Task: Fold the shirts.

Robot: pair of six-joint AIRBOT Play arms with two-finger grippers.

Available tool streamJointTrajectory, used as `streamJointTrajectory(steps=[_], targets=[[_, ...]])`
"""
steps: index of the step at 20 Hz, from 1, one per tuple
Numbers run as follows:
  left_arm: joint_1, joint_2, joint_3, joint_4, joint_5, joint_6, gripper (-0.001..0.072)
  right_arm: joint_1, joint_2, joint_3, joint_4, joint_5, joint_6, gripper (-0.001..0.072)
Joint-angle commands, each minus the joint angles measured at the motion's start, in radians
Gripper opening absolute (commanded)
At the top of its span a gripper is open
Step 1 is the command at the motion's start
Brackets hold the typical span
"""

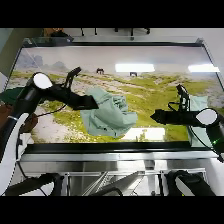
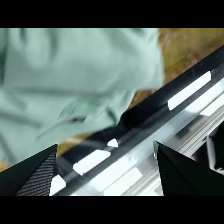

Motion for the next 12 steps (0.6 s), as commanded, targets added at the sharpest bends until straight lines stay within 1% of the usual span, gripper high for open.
streamJointTrajectory(steps=[1,2,4,7,9,12], targets=[[0.125,0.137,-0.267,0.043,-0.033,-0.013,0.0664,0.001,0.001,0.0,0.0,0.0,0.0,0.002],[0.148,0.176,-0.362,0.039,0.011,-0.013,0.0664,0.001,0.001,0.0,0.0,0.0,0.0,0.002],[0.167,0.237,-0.537,0.037,0.153,-0.013,0.0664,0.0,0.001,0.0,0.0,0.0,0.0,0.002],[0.137,0.248,-0.679,0.035,0.356,-0.012,0.0664,0.001,0.0,0.0,0.005,-0.004,0.0,0.002],[0.098,0.191,-0.685,0.036,0.442,-0.012,0.0664,0.0,0.0,0.0,0.005,-0.009,0.0,0.002],[0.04,0.062,-0.614,0.036,0.515,-0.012,0.0664,0.001,0.0,0.0,0.012,-0.008,0.0,0.0021]])
